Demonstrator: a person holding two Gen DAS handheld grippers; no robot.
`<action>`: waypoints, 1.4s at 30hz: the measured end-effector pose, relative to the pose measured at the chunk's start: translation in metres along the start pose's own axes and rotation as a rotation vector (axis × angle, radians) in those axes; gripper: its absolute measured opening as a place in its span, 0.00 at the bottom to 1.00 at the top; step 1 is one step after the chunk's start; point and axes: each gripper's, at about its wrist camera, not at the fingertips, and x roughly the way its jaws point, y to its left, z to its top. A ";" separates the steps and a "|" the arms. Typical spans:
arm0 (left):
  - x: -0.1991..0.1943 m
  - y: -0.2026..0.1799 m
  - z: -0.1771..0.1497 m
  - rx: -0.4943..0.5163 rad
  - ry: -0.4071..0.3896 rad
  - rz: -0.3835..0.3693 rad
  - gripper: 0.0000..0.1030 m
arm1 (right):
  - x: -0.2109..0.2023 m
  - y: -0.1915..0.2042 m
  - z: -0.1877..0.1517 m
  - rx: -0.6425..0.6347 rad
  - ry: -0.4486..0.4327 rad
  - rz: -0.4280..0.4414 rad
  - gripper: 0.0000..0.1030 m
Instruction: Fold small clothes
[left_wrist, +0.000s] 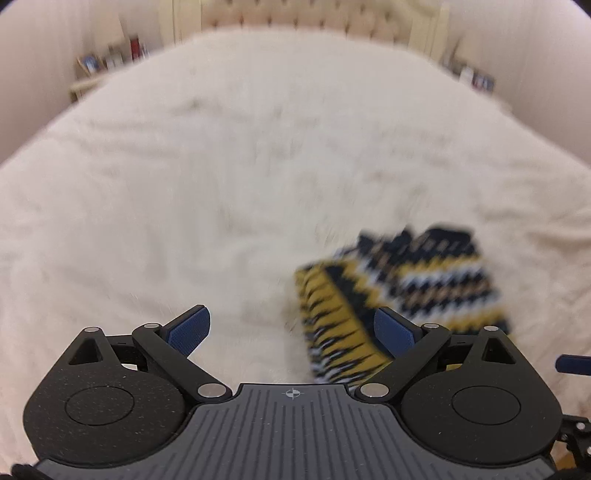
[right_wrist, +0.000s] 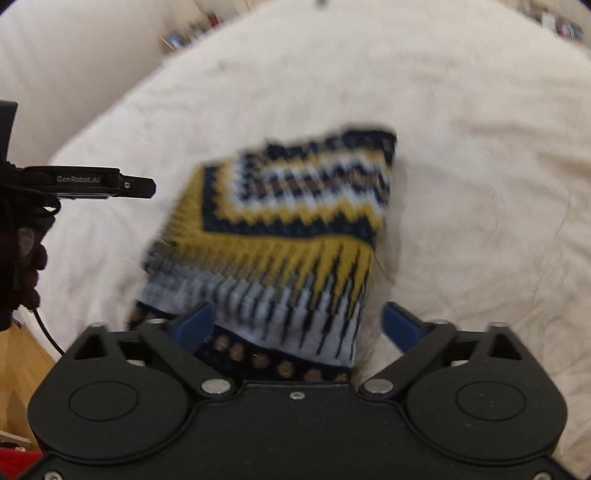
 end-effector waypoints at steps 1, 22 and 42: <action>-0.013 -0.003 0.001 -0.001 -0.036 0.003 0.94 | -0.010 0.002 0.000 -0.014 -0.035 -0.011 0.99; -0.116 -0.092 -0.024 0.048 -0.034 0.167 0.94 | -0.112 0.013 -0.001 0.131 -0.137 -0.187 0.99; -0.124 -0.083 -0.054 -0.015 0.185 0.129 0.93 | -0.127 0.037 -0.012 0.170 -0.081 -0.226 0.99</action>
